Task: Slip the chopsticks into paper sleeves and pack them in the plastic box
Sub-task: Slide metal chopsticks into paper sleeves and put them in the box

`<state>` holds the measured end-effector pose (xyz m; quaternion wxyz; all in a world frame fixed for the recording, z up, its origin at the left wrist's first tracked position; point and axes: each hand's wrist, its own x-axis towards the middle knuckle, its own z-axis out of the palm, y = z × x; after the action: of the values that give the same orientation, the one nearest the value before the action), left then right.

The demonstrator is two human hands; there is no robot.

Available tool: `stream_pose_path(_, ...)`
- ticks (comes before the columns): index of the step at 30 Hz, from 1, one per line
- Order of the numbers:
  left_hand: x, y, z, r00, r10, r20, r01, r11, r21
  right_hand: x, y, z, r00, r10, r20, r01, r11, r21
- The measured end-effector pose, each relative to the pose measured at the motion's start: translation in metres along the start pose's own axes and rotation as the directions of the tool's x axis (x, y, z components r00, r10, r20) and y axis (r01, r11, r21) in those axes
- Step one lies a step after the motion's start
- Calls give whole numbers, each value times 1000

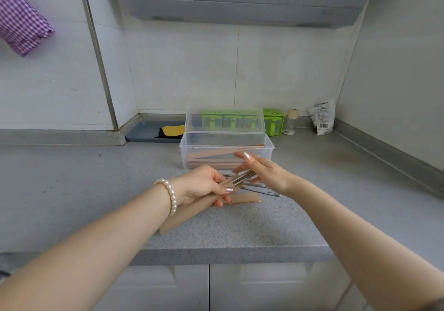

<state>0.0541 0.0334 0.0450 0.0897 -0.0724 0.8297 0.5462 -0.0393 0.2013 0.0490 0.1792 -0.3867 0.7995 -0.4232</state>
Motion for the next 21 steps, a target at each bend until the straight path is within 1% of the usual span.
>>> stream_pose_path(3, -1, -3, -2, 1000, -25, 14, 25, 1000, 10, -2, 0, 3, 999, 9, 40, -4, 994, -108)
stream_pose_path(4, -2, -3, -3, 999, -33, 21, 33, 999, 19, -2, 1, 4, 999, 8, 54, -2, 993, -114)
stream_pose_path(6, -3, -2, -4, 998, -42, 44, 41, 999, 16, 0, 5, 3, 998, 6, 68, -4, 1000, -22)
stream_pose_path(8, -3, 3, -7, 998, -31, 51, 30, 999, 11, 2, 7, -4, 999, 1, 32, -6, 990, 143)
stream_pose_path(9, -4, 6, -10, 1000, -13, 23, 12, 998, 59, 3, 8, -10, 1000, 3, -7, -1, 976, 219)
stream_pose_path(10, -4, 10, -16, 999, 18, -47, -11, 988, 156, 4, 8, -18, 998, 10, -59, 7, 959, 282)
stream_pose_path(11, -4, 14, -23, 987, 69, -145, -31, 967, 252, 5, 9, -28, 992, 24, -125, 19, 943, 331)
stream_pose_path(12, -3, 15, -31, 958, 126, -256, -49, 956, 289, 6, 9, -41, 978, 41, -202, 37, 930, 367)
stream_pose_path(13, -4, 17, -40, 916, 161, -367, -67, 965, 255, 8, 10, -55, 957, 61, -285, 57, 920, 388)
stream_pose_path(15, -5, 16, -59, 792, 153, -591, -129, 988, 83, 14, 12, -84, 889, 108, -445, 88, 913, 397)
stream_pose_path(16, -5, 11, -67, 727, 127, -675, -155, 988, 19, 18, 13, -96, 852, 128, -507, 87, 921, 379)
stream_pose_path(17, -5, 7, -72, 693, 106, -713, -151, 989, 0, 23, 16, -105, 820, 141, -555, 74, 935, 346)
stream_pose_path(18, -4, 1, -73, 710, 95, -698, -119, 993, 14, 30, 17, -110, 793, 141, -593, 59, 951, 305)
stream_pose_path(20, -1, -11, -68, 819, 64, -570, -24, 997, 77, 47, 19, -113, 762, 118, -637, 23, 978, 209)
stream_pose_path(21, 1, -17, -63, 868, 46, -494, 14, 993, 116, 57, 19, -111, 763, 108, -638, -8, 988, 156)
